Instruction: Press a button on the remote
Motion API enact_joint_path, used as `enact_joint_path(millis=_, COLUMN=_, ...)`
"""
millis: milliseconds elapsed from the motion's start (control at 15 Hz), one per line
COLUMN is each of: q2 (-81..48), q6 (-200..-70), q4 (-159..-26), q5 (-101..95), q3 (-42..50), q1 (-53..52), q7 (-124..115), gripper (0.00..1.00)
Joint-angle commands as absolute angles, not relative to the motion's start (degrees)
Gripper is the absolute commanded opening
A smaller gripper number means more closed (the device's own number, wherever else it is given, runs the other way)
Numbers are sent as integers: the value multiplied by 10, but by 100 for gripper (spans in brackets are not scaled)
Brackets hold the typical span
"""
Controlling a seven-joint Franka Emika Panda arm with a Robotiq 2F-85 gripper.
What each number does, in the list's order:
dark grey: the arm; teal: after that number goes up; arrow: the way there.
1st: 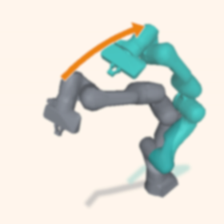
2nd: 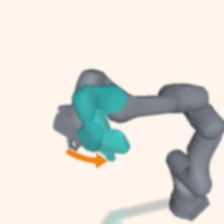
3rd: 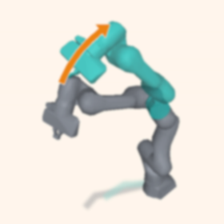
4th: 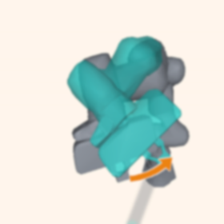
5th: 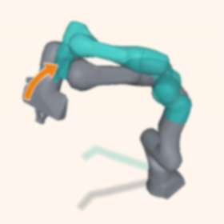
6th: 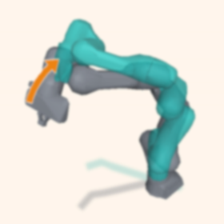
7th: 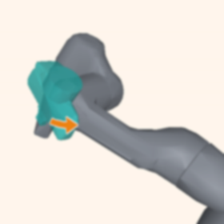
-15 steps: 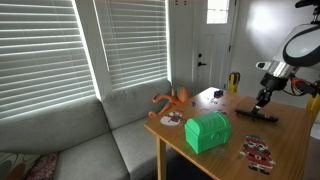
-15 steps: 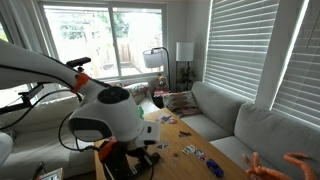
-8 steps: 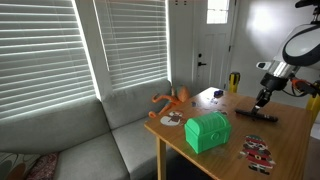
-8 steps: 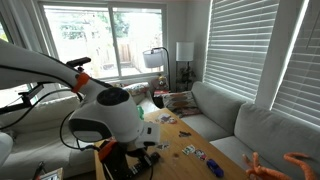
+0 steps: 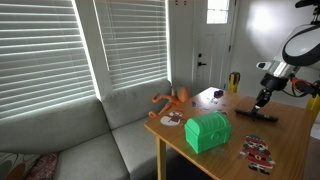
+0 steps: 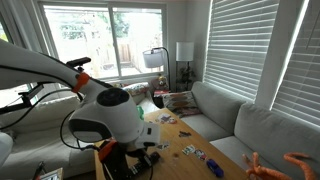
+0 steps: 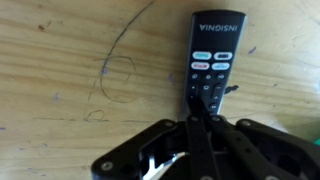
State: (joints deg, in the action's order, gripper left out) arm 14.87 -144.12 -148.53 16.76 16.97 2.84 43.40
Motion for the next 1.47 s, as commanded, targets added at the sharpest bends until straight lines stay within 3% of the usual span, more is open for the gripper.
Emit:
enact_joint_path(millis=0, q2=144, q6=-1447, q4=-1489, q5=188, q3=175, q1=25, q7=450, gripper=0)
enact_joint_path(millis=333, q2=159, q6=-1439, q4=-1491, q5=184, q3=174, q1=29, q7=445, gripper=0)
enact_joint_path(millis=400, q2=165, q6=-1437, q4=-1492, q5=181, q3=174, q1=30, q7=443, gripper=6)
enact_joint_path(millis=467, q2=170, q6=-1434, q4=-1492, q5=180, q3=174, q1=32, q7=440, gripper=27)
enact_joint_path(millis=1067, q2=256, q6=-1409, q4=-1511, q5=102, q3=150, q1=64, q7=374, gripper=88)
enact_joint_path(millis=1200, q2=277, q6=-1397, q4=-1515, q5=79, q3=147, q1=69, q7=353, gripper=99)
enact_joint_path(millis=1400, q2=313, q6=-1369, q4=-1522, q5=48, q3=142, q1=74, q7=318, gripper=100)
